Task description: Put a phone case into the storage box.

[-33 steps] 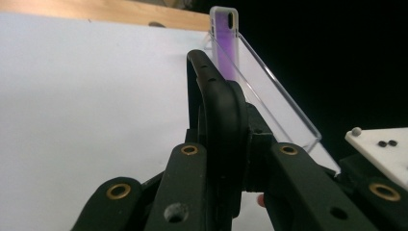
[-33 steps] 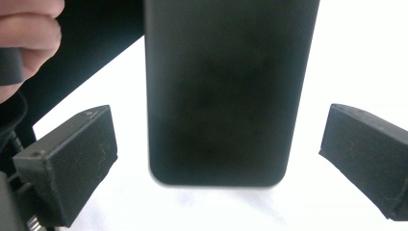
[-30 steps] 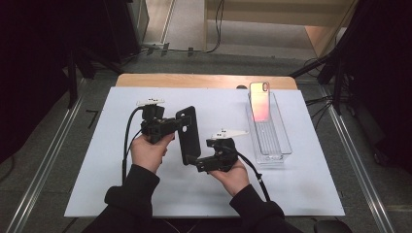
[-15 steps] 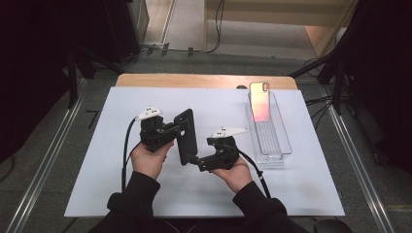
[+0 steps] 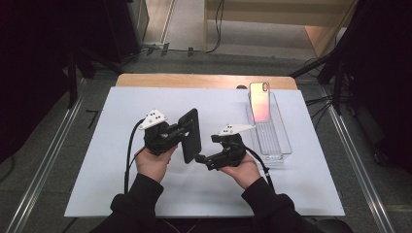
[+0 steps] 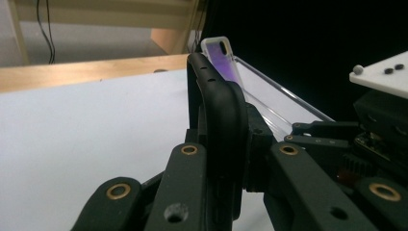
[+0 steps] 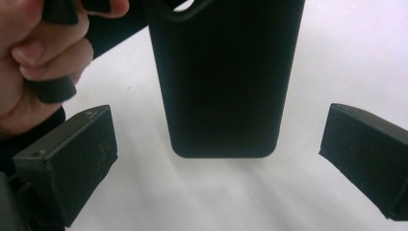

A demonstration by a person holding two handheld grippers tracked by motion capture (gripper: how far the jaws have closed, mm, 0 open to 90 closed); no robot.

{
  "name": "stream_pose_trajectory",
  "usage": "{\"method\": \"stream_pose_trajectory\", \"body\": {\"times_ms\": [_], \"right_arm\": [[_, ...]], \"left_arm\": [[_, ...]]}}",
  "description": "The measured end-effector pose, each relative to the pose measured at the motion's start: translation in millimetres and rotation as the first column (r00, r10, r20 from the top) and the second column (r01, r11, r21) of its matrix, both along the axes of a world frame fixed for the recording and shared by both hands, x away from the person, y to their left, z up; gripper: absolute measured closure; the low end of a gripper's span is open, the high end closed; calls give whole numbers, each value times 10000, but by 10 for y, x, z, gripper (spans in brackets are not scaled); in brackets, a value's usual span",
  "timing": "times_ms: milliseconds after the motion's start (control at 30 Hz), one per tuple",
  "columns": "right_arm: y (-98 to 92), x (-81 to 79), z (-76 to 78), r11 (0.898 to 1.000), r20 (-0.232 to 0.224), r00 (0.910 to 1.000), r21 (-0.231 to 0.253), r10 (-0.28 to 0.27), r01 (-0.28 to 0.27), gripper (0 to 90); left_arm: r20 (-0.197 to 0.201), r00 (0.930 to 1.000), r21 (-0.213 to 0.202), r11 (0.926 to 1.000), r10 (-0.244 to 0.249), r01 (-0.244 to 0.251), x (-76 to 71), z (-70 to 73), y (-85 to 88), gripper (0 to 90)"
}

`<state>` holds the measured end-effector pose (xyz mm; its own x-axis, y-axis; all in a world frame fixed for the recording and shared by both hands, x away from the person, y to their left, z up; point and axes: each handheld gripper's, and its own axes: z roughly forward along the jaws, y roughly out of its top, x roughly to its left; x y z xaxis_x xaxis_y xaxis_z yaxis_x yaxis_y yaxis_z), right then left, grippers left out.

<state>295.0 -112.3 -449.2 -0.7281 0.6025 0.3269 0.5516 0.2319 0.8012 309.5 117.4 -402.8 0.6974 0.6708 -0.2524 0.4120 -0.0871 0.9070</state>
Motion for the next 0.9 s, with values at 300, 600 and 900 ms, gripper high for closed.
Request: {"method": "stream_pose_trajectory", "body": {"times_ms": [300, 600, 900], "right_arm": [[-51, 22, 124, 9993, 302, 9989, 119, -346, 342, 0], [22, 7, 194, 9992, 214, 9989, 20, -411, 411, 0], [101, 15, 191, 9992, 168, 9991, -31, -402, 402, 0]], "left_arm": [[-356, 9988, -246, 9991, -343, 334, -24, -10, -19, 828], [-613, 9964, -373, 9977, -584, 562, -109, -24, -89, 827], [-763, 9941, -376, 9965, -774, 747, -192, -41, -171, 827]]}}
